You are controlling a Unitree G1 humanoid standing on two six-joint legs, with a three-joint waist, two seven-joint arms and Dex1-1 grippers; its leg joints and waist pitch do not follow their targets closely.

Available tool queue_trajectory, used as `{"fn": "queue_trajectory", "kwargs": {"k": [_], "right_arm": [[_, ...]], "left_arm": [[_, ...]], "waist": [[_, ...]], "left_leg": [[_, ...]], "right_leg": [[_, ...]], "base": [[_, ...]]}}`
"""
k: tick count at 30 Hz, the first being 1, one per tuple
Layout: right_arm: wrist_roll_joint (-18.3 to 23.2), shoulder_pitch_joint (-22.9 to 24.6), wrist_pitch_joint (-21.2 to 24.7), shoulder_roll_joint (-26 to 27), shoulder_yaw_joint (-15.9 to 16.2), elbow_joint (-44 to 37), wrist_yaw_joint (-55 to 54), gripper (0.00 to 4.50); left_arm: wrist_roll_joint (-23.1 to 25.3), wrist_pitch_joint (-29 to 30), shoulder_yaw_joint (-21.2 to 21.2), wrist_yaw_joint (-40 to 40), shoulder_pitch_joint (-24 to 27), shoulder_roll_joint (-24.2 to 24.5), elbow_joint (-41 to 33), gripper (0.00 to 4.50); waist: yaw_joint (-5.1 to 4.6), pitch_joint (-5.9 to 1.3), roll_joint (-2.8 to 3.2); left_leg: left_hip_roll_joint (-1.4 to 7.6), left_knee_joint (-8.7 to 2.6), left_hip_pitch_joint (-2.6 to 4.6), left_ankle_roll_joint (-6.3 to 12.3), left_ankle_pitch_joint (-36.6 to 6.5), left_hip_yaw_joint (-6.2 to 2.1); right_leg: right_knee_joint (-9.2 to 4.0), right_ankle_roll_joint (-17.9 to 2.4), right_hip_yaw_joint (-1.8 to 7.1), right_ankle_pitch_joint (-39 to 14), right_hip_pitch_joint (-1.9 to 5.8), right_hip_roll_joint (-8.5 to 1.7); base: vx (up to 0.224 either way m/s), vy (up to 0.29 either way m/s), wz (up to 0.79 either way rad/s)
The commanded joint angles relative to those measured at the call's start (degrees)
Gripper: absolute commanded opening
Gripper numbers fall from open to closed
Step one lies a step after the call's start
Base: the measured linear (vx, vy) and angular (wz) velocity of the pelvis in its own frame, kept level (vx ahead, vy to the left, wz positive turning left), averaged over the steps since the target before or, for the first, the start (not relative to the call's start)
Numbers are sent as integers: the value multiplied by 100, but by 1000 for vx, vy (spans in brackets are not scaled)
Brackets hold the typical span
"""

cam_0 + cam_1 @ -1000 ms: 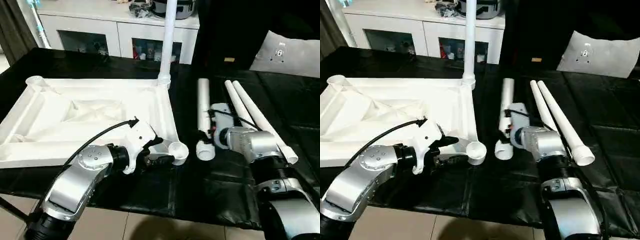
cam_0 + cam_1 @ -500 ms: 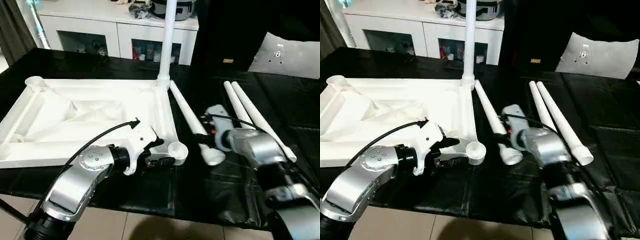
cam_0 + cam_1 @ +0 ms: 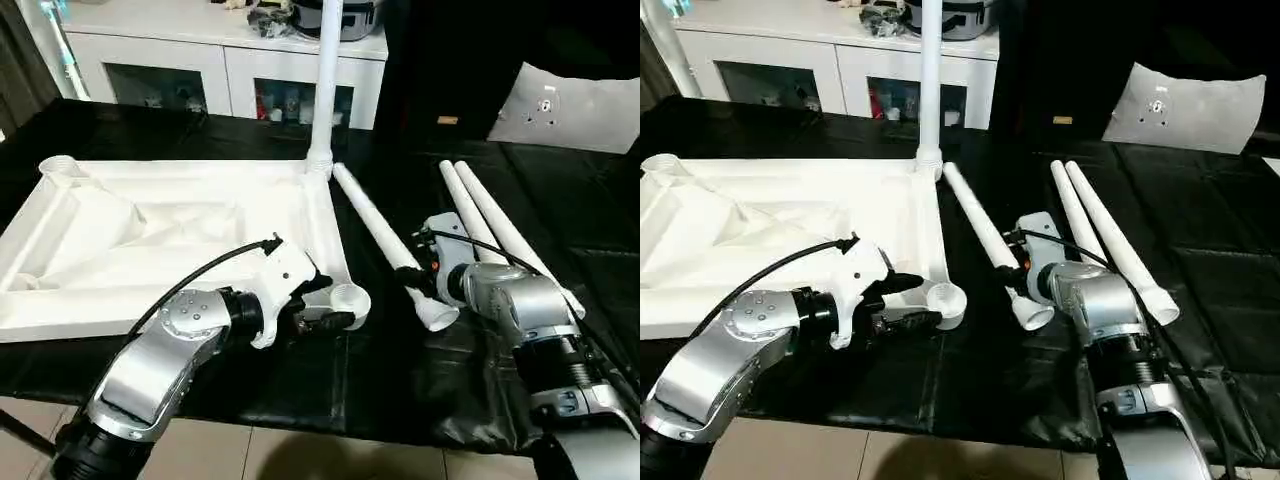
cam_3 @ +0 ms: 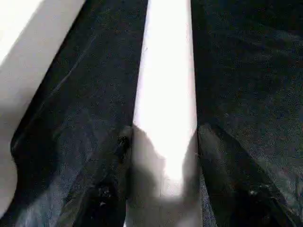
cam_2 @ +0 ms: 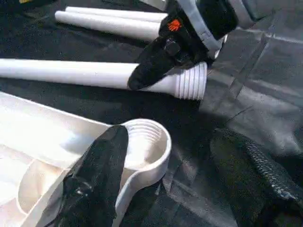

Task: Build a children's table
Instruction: Pick table leg

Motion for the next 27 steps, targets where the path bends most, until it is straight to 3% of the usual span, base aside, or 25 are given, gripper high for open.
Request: {"fn": "queue_trajectory", "kwargs": {"k": [1, 3, 4, 6, 7, 11, 14, 15, 18, 19, 24, 27], "right_arm": [[185, 137, -122, 84, -293, -101, -213, 181], [164, 267, -679, 136, -390, -265, -331, 181], [161, 285, -751, 148, -407, -289, -352, 181], [122, 352, -1130, 242, -602, -417, -668, 181], [136, 346, -1259, 277, -690, -427, -772, 181], [490, 231, -1025, 386, -1290, -467, -946, 181], [673, 207, -1284, 423, -1462, -515, -892, 181], [974, 184, -1618, 514, -1664, -662, -808, 181], [1251, 193, -1852, 607, -1768, -889, -648, 181], [1271, 195, -1856, 613, -1769, -910, -628, 181], [2283, 449, -1790, 881, -1624, -2042, 589, 180], [2561, 523, -1731, 920, -1575, -2235, 817, 180]], "left_arm": [[-71, -30, 116, 63, -51, -19, -41, 312], [-119, -43, 196, 121, -38, -71, -37, 312], [-129, -43, 210, 130, -36, -79, -35, 312], [-223, 1, 333, 219, -24, -160, -25, 312], [-258, 31, 384, 254, -32, -197, -7, 312], [-312, 5, 578, 451, -145, -340, 99, 312], [-306, -80, 709, 605, -224, -427, 170, 312], [-308, -195, 860, 758, -291, -522, 260, 312], [-363, -207, 961, 818, -329, -574, 285, 312], [-370, -204, 967, 818, -331, -577, 283, 340], [-772, -28, 1280, 921, -536, -800, 219, 360], [-962, 79, 1426, 959, -645, -903, 223, 388]], "waist": [[23, -346, 46], [25, -346, 63], [19, -347, 53], [13, -341, 91], [12, -353, 74], [14, -359, 60], [27, -361, 59], [37, -367, 72], [38, -371, 74], [33, -371, 69], [68, -359, 92], [92, -348, 97]], "left_leg": [[226, -397, 5, -84, -1512, -88], [227, -400, 2, -99, -1517, -80], [222, -402, -6, -96, -1512, -82], [219, -403, 6, -97, -1570, -80], [211, -399, 1, -106, -1537, -79], [203, -399, -9, -26, -1381, -68], [204, -393, -18, 33, -1279, -60], [208, -391, -20, 62, -1241, -62], [216, -399, -40, 88, -1189, -73], [217, -398, -40, 102, -1175, -67], [237, -419, -34, 196, -1258, -75], [243, -420, -16, 191, -1277, -72]], "right_leg": [[-463, -813, 240, -2289, 244, -305], [-470, -818, 241, -2213, 240, -312], [-466, -825, 236, -2205, 249, -307], [-484, -815, 236, -2226, 239, -300], [-468, -823, 237, -2209, 246, -305], [-437, -854, 240, -1961, 266, -275], [-437, -861, 238, -1853, 271, -286], [-432, -880, 240, -1813, 280, -298], [-420, -876, 234, -1746, 298, -301], [-421, -884, 236, -1712, 294, -298], [-428, -933, 238, -1718, 296, -293], [-445, -965, 238, -1787, 278, -299]], "base": [[0, 0, 0], [0, 0, 0], [0, 0, 0], [0, 0, 0], [0, 0, 0], [0, 0, 0], [0, 0, 0], [0, 0, 0], [0, 0, 0], [0, 0, 0], [0, 0, 0], [0, 0, 0]]}}
